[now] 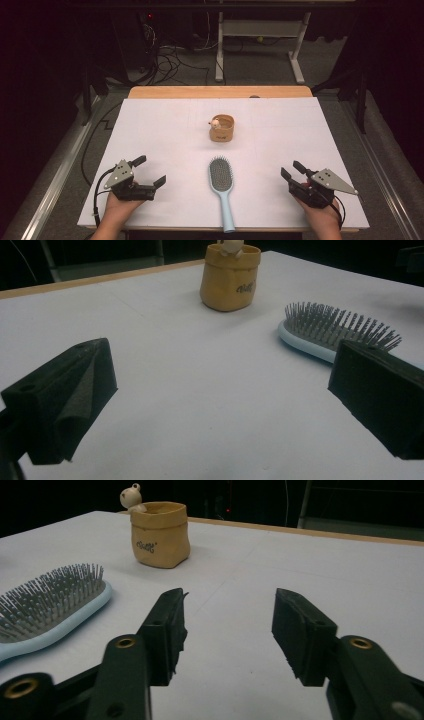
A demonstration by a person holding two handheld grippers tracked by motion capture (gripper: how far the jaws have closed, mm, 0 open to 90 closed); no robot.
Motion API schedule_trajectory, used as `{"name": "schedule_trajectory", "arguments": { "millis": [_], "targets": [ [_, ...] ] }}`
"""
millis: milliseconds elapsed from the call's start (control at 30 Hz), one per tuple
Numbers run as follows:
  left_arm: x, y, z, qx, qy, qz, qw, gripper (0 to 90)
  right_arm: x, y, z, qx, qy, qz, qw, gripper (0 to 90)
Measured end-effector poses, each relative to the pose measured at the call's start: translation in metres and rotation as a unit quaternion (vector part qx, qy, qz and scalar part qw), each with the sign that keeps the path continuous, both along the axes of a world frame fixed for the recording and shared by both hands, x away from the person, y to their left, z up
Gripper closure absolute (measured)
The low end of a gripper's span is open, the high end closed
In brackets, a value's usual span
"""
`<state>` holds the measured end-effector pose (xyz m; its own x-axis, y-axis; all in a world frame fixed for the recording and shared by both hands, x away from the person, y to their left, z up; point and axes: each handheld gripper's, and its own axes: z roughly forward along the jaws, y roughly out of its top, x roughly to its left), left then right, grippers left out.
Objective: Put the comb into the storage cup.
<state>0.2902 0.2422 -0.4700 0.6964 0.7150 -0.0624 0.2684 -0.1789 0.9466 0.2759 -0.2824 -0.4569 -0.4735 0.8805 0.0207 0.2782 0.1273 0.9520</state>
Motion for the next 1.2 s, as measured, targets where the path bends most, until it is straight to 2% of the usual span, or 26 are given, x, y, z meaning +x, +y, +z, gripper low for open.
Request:
{"name": "schedule_trajectory", "arguments": {
  "millis": [333,533,667,933,1200],
  "targets": [
    [0.000,0.000,0.000,-0.002,-0.004,0.003,1.0000,0.4,0.001,0.008,-0.001,-0.021,0.022,0.028,0.9992,74.0],
    [-0.001,0.001,0.001,-0.002,-0.007,0.005,1.0000,0.4,0.000,0.015,0.001,-0.030,0.023,0.036,0.9986,89.8],
    [0.000,0.001,0.001,-0.004,-0.008,0.005,0.9999,0.3,-0.001,0.020,0.003,-0.024,0.023,0.043,0.9985,90.0],
    [-0.001,0.001,0.001,-0.009,-0.014,0.003,0.9998,0.4,-0.002,0.034,0.005,-0.013,0.028,0.076,0.9966,90.0],
    [-0.002,0.003,0.002,-0.016,-0.020,-0.001,0.9997,0.3,-0.002,0.045,0.005,-0.013,0.034,0.091,0.9952,90.0]
  ]
}}
